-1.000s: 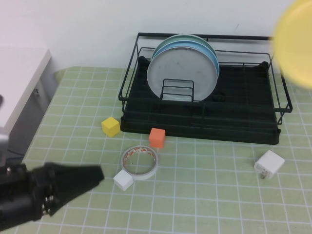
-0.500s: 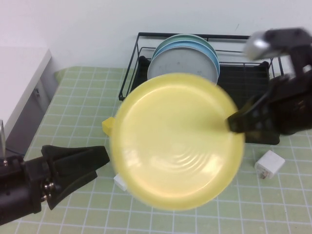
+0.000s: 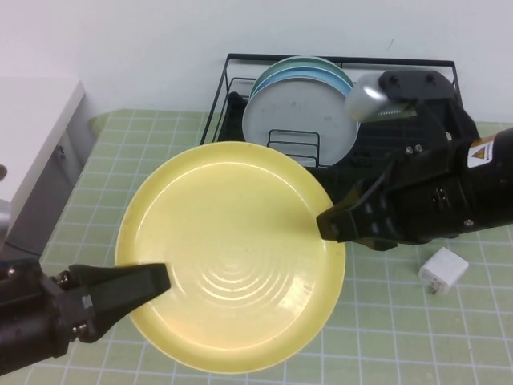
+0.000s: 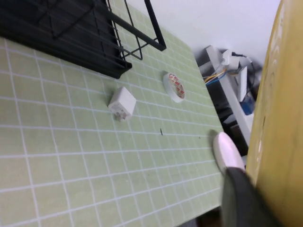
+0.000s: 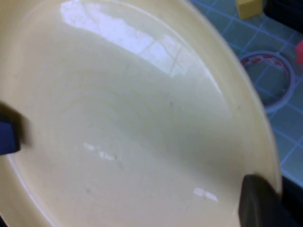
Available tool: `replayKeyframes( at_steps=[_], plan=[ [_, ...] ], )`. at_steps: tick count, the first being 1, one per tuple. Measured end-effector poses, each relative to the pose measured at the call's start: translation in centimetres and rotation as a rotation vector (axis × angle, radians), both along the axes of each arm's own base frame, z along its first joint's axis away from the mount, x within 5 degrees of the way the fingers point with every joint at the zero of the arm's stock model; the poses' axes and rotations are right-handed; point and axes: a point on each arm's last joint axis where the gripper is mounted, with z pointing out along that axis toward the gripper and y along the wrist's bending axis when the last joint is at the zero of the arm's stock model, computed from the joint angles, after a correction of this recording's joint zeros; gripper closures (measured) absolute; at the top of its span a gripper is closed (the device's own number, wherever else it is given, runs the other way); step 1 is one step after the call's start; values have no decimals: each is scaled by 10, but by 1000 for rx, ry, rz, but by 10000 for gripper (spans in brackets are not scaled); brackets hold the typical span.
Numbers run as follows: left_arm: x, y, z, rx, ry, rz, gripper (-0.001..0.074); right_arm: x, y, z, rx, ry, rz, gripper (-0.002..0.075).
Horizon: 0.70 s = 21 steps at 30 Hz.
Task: Place plate on rack
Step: Hand over the plate
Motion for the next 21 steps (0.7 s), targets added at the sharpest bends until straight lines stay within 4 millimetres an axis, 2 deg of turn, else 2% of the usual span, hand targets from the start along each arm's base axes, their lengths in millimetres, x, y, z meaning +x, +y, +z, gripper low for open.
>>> replayKeyframes(
  at_steps=[1,2,7,10,12,16,17,19,21],
  plan=[
    [0,0,0,14,-15,-4,633,0,1,0,4,-4,10,716],
    [1,1,-1,30,-25,4,642,-1,2,0,11,-9,26,716],
    [2,3,-3,77,-58,11,652,1,6,-1,12,-68,134,708],
    [3,3,-5,121,-93,5,652,2,7,-4,2,-88,187,657],
    [3,4,-6,147,-116,1,652,1,8,-5,-3,-87,210,579],
    [2,3,-5,193,-208,-46,653,-3,12,-5,28,-34,233,306],
    [1,2,-5,209,-246,-71,653,-4,13,-1,35,-33,243,261],
    [0,2,-5,249,-321,-103,653,-6,15,10,46,-38,273,194],
    [1,2,-4,291,-394,-121,653,-6,16,25,45,-57,293,168]
  ],
)
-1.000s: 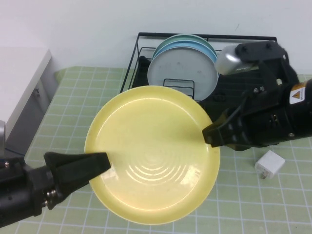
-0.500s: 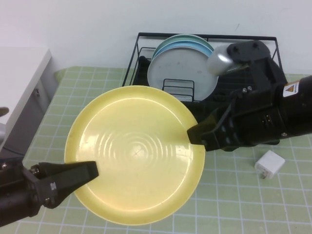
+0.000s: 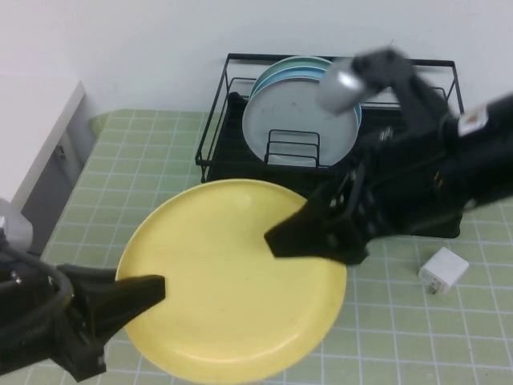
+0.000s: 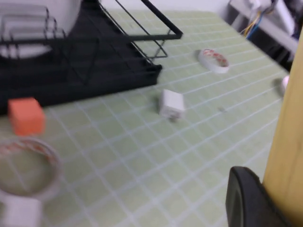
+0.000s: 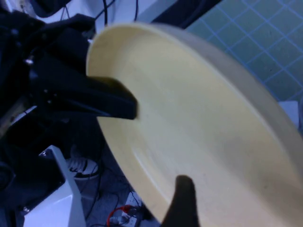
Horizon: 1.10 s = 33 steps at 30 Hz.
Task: Place plate on rack
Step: Hand over the plate, then place the plate on the rack
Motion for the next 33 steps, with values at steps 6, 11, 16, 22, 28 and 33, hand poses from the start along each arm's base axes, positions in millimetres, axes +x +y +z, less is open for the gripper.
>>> replayKeyframes(
  at_steps=[6,11,16,22,28,33],
  plan=[
    [15,8,15,176,-252,60,653,-10,-20,52,-116,-142,-4,228],
    [32,15,41,354,-592,106,654,-21,-45,66,-272,-212,-57,548],
    [59,17,56,536,-875,65,654,-25,-51,41,-366,-120,-58,701],
    [107,15,71,593,-996,-7,654,-30,-54,-6,-456,22,-45,720],
    [158,9,82,572,-1042,-44,654,-38,-60,-39,-494,103,-70,721],
    [197,-23,77,597,-1071,-86,654,-40,-63,-50,-477,117,-119,722]
  ],
)
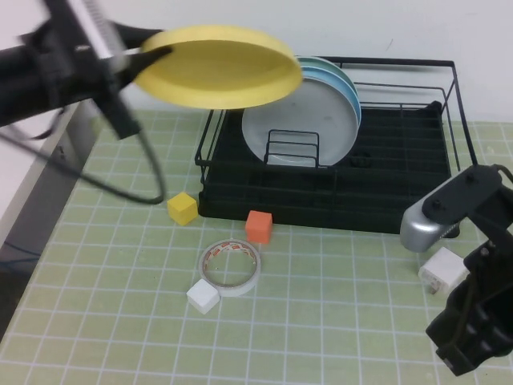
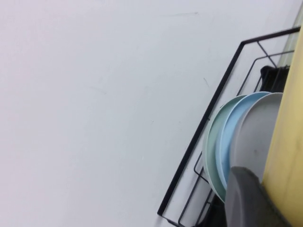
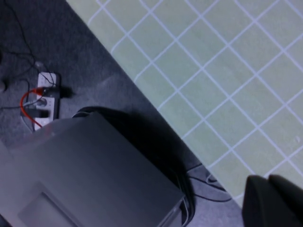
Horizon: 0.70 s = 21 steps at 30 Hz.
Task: Place plate on rack
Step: Place the plate on the rack
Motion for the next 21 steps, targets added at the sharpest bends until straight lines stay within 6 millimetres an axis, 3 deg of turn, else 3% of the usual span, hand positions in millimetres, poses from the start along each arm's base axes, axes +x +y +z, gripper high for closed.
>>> replayKeyframes(
  at_steps=[11,18,21],
  plan=[
    [79,-68,-52,67,24,-53,654,5,2,0,53,-31,-88,723],
    [104,-103,-76,91,5,-88,654,3,1,1,51,-20,-95,723],
    [107,-108,-84,99,16,-84,654,2,1,0,44,-10,-93,723]
  ],
)
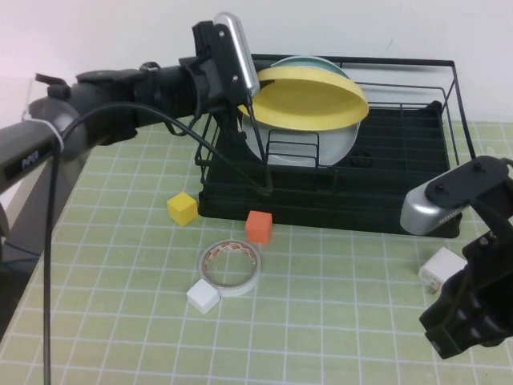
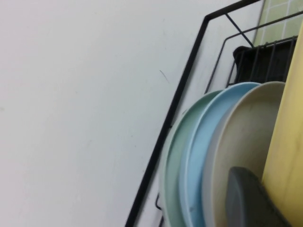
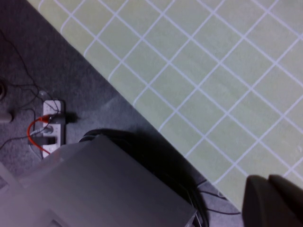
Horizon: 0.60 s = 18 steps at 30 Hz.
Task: Place plate on rack
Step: Place the plate on the rack
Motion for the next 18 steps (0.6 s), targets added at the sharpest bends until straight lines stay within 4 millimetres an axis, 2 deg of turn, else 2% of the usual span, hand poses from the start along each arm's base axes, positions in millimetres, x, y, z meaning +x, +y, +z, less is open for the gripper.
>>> replayKeyframes(
  at_steps=[12,18],
  plan=[
    [3,-1,-2,-23,39,38,654,0,-1,-1,-12,4,4,724],
    [7,-1,-13,-24,68,55,654,0,-1,-1,-16,2,4,724]
  ],
)
